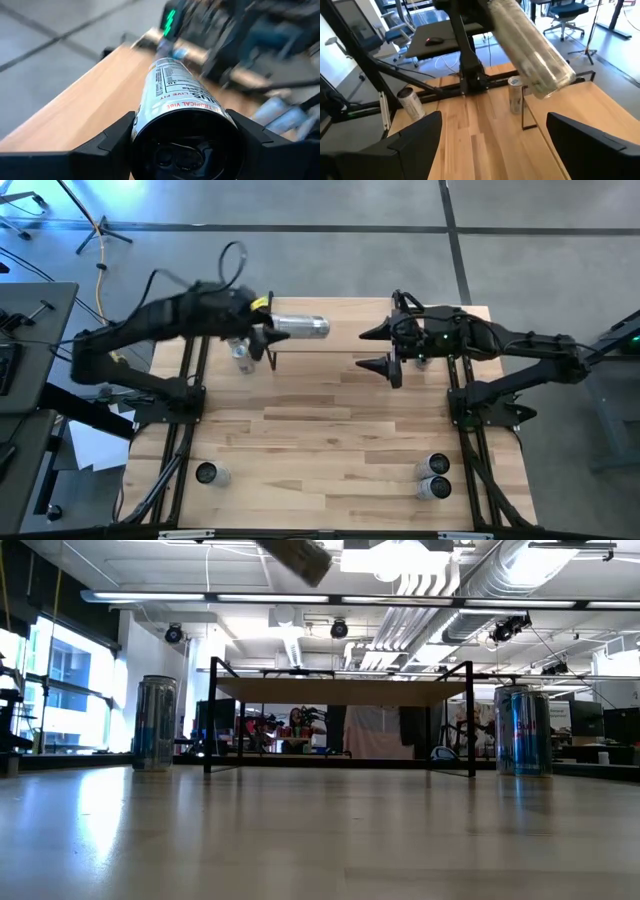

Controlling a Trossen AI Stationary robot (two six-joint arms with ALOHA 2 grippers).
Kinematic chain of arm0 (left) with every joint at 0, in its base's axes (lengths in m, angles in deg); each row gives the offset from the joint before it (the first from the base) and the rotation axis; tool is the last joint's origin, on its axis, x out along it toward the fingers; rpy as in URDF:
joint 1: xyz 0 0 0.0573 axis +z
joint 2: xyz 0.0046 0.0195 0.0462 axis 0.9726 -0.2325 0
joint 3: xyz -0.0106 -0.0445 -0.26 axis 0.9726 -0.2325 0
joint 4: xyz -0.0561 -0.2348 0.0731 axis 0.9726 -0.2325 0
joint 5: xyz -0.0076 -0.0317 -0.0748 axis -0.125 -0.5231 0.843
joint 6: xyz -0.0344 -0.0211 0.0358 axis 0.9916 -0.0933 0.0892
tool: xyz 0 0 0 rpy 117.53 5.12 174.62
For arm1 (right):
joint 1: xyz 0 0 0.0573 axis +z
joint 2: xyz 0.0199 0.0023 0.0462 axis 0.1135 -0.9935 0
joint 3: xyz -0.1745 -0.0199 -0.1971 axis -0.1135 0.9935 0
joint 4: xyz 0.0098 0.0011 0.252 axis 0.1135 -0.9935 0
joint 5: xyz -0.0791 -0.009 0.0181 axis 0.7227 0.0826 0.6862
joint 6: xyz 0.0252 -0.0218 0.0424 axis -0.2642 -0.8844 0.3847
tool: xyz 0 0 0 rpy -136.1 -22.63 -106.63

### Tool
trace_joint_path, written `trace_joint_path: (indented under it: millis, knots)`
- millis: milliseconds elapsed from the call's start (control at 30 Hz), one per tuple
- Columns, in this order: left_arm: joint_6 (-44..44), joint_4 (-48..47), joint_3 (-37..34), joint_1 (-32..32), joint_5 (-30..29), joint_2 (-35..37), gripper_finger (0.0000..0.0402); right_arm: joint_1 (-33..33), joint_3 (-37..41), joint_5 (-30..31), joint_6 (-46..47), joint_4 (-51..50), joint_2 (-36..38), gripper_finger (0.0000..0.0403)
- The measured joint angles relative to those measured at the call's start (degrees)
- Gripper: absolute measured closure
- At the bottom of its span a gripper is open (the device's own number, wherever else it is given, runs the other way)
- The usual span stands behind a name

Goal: Place canned beverage on shelf
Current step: Put the bottom left black soda can on the shelf

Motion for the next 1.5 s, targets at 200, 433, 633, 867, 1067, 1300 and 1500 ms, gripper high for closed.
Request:
trace_joint_path:
  millis: [200, 433, 633, 867, 1067, 1300, 1500]
  knots:
    - [-3.9, -18.7, 20.1, 5.5, 0.3, -14.9, 0.0187, 0.0, 0.0, 0.0, 0.7, -2.7, 0.0, 0.0057]
    - [-6.4, -34.2, 34.2, 10.0, 0.3, -27.9, 0.0187, 0.0, 0.0, -0.1, 5.6, -4.8, -0.1, 0.0057]
    - [-7.0, -41.6, 39.3, 12.2, 1.2, -33.4, 0.0187, 0.1, 0.0, 0.1, 8.7, -6.7, -0.1, 0.0056]
    - [-7.4, -42.7, 39.8, 14.4, 6.6, -35.1, 0.0187, 0.1, 0.2, 0.3, 9.5, -7.4, -0.1, 0.0057]
    - [-7.0, -42.7, 39.7, 15.8, 6.8, -36.8, 0.0187, 0.1, 0.2, 1.9, 10.6, -7.7, -0.1, 0.0057]
    - [-7.0, -42.7, 39.7, 15.9, 7.0, -36.7, 0.0179, 0.1, 0.3, 2.0, 10.6, -8.8, -0.2, 0.0057]
    - [-7.0, -42.7, 39.7, 15.3, 7.0, -36.7, 0.0157, 0.1, 0.3, 2.0, 10.6, -9.0, -0.2, 0.0056]
